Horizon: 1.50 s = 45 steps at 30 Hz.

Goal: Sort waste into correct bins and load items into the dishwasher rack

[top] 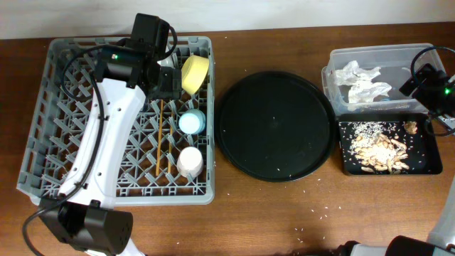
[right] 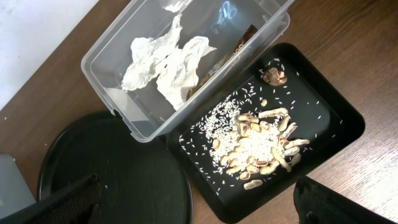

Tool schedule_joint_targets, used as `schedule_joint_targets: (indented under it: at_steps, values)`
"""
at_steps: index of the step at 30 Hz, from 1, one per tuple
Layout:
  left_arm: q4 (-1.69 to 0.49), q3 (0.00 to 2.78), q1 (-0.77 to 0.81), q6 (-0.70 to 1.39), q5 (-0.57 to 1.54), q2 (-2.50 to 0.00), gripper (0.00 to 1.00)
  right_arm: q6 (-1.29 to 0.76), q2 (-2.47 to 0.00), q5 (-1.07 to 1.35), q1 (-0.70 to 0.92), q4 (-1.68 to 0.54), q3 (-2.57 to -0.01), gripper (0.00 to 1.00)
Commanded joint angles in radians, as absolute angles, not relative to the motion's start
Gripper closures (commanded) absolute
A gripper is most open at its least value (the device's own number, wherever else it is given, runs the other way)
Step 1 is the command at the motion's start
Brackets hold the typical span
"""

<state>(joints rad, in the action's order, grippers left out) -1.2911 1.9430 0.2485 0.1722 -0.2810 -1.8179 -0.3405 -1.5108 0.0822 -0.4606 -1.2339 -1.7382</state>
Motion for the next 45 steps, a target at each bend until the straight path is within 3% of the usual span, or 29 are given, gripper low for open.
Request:
schedule_joint_targets:
  at_steps: [1,13,16,22,26,32,39,45]
  values:
    - [-1.293,1.955,0.246,0.163,-0.277,-1.818,0.0,-0.349,-1.512,0.07,-0.465,-1.235,-1.755,0.01]
    - [-1.293,1.955,0.246,0.163,-0.277,-1.818,0.0,-0.349,-1.512,0.073,-0.441,-1.235,-1.754,0.01]
    - [-1.293,1.955,0.246,0.163,-0.277,-1.818,0.01,-0.349,-1.439,0.073,-0.266,-1.235,-1.754,0.02]
    - [-1.293,1.955,0.246,0.163,-0.277,-1.818,0.0,-0.234,-1.344,-0.15,0.007,-1.168,-1.736,0.02]
    - [-1.293,1.955,0.246,0.163,-0.277,-1.818,0.0,-0.121,-1.205,-0.08,0.041,-0.881,-1.523,0.02]
    - [-1.293,1.955,0.246,0.163,-0.277,-1.818,0.0,-0.101,-0.817,0.008,0.041,-0.414,-0.931,0.02]
    - [-1.293,1.955,0.246,0.163,-0.277,-1.818,0.0,-0.112,-0.348,0.069,0.075,-0.117,-0.34,0.02]
    - [-1.293,1.955,0.246,0.163,-0.277,-1.818,0.0,-0.112,-0.134,0.071,0.093,-0.025,-0.12,0.02]
